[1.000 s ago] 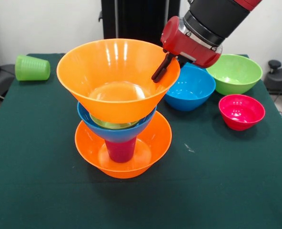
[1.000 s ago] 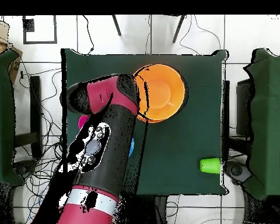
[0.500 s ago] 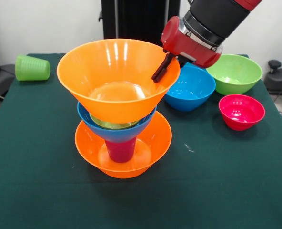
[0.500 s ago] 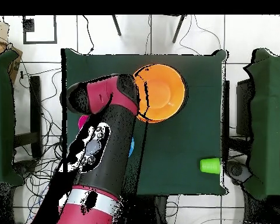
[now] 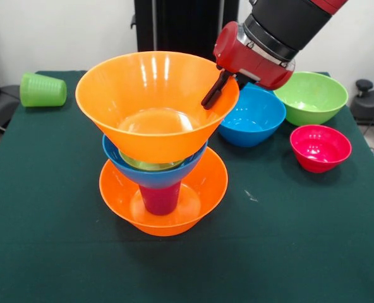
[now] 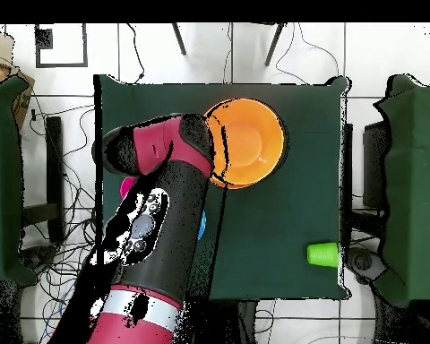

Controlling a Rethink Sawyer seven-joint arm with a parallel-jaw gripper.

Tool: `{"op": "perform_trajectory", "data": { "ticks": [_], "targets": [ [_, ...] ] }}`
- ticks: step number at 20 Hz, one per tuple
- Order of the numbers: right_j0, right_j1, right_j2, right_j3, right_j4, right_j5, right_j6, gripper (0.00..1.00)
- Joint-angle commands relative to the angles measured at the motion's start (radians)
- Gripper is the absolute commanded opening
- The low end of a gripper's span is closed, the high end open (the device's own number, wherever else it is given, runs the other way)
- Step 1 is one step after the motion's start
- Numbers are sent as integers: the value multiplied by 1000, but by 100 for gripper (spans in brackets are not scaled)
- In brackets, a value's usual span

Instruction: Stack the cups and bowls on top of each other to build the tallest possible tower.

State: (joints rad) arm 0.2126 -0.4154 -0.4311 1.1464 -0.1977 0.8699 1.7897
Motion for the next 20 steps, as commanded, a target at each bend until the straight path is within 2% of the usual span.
{"op": "perform_trajectory", "data": {
  "ticks": [1, 20],
  "targets": [
    [16, 42, 41, 44, -7, 66, 148, 0],
    [18, 42, 44, 67, -20, 20, 140, 0]
  ]
}}
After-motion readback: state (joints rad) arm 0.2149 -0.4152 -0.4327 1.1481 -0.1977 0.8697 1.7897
